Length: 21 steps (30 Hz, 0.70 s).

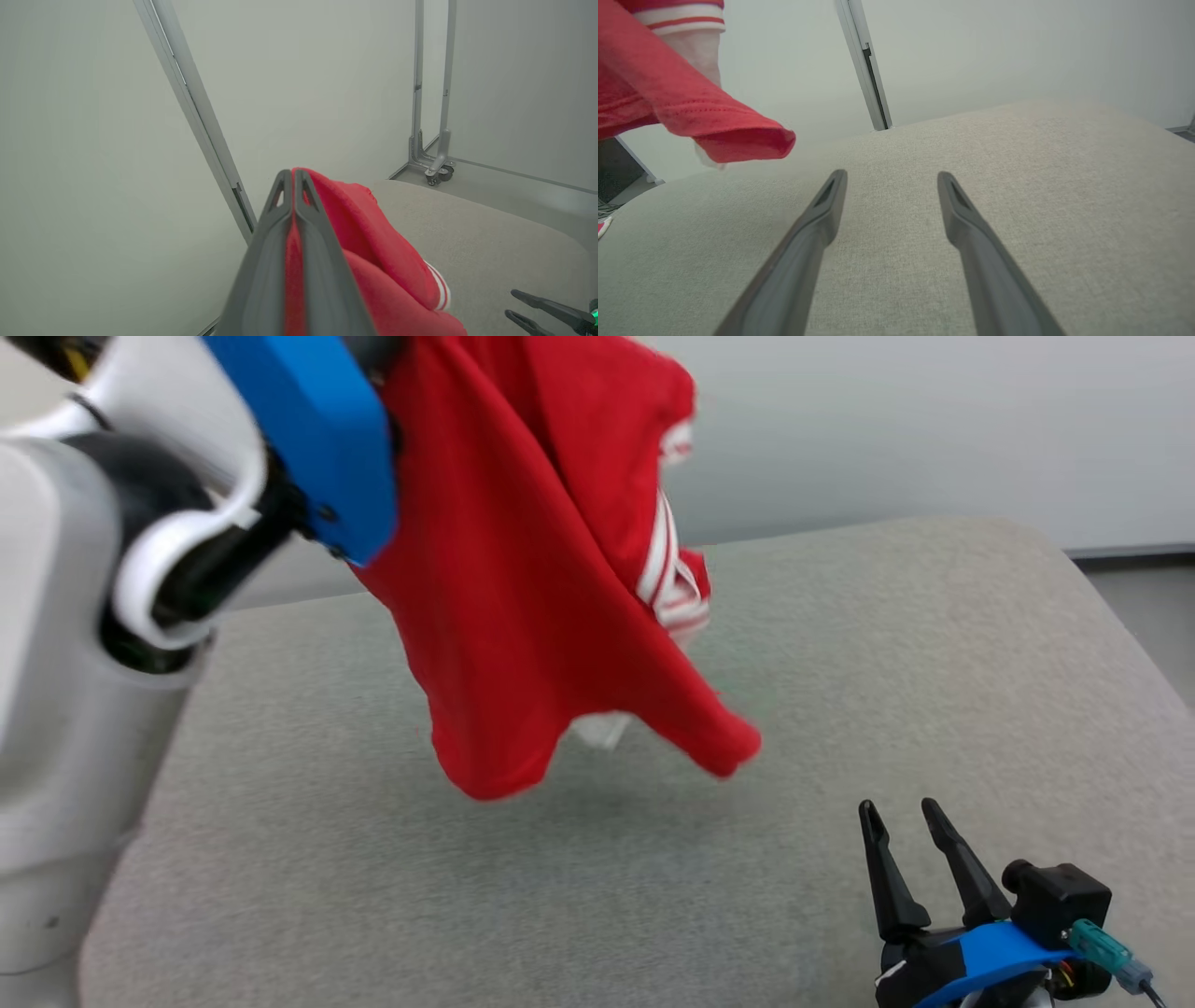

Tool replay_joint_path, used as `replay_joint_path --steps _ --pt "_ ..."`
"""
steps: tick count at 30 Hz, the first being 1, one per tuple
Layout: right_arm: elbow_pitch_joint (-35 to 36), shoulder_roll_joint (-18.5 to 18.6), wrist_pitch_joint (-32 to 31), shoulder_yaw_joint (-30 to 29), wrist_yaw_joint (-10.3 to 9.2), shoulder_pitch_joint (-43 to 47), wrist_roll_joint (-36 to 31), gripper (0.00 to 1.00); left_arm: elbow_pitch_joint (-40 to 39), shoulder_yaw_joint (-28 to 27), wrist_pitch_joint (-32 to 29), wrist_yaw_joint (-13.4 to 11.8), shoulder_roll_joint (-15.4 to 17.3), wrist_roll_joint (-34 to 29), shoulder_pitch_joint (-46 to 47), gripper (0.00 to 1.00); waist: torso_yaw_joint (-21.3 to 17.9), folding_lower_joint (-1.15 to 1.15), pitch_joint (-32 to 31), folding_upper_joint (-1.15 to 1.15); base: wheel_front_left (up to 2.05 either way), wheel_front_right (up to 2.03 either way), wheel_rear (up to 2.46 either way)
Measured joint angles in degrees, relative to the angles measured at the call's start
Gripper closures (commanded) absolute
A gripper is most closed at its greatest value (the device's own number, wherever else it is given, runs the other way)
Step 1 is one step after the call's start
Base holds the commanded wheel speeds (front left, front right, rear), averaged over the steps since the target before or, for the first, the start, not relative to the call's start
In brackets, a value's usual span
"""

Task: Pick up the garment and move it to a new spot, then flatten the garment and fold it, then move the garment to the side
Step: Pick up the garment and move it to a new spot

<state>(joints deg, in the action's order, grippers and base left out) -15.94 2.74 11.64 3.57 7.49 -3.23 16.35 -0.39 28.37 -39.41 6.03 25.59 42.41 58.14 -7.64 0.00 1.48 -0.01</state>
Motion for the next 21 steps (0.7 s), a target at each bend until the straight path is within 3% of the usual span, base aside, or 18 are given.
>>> replay_joint_path --steps 7,17,18,19,20,21 --pt "0.4 0.0 0.4 1.0 0.00 -1.2 1.1 0.00 3.3 5.1 4.0 0.8 -3.2 0.1 -2.3 1.00 -5.0 0.00 3.3 0.01 0.00 0.00 0.00" --pt "-1.9 0.0 2.1 2.2 0.00 -4.1 3.3 0.00 13.8 12.0 12.7 1.1 -3.7 -0.6 -11.2 1.00 -8.8 0.01 7.4 0.02 0.00 0.00 0.00" --pt "-2.1 0.0 2.1 2.2 0.00 -4.3 3.3 0.00 15.2 12.8 13.7 1.1 -3.9 -0.9 -12.7 0.91 -8.8 0.01 7.4 0.02 0.00 0.00 0.00" --pt "-2.4 0.0 2.3 2.2 0.00 -4.5 3.3 0.00 16.7 13.6 14.8 1.1 -4.2 -1.2 -14.5 0.62 -8.7 0.01 7.4 0.02 0.00 0.00 0.00" --pt "-2.5 0.0 2.3 2.0 -0.01 -4.6 3.3 0.00 17.9 14.1 16.2 1.1 -4.6 -1.3 -16.2 0.14 -8.6 0.01 7.3 0.02 0.00 0.00 0.00" --pt "-2.7 0.0 2.5 1.9 0.00 -4.6 3.2 0.00 19.1 14.6 17.9 1.1 -5.1 -1.8 -17.7 0.00 -8.4 0.01 7.3 0.02 0.00 0.00 0.00"
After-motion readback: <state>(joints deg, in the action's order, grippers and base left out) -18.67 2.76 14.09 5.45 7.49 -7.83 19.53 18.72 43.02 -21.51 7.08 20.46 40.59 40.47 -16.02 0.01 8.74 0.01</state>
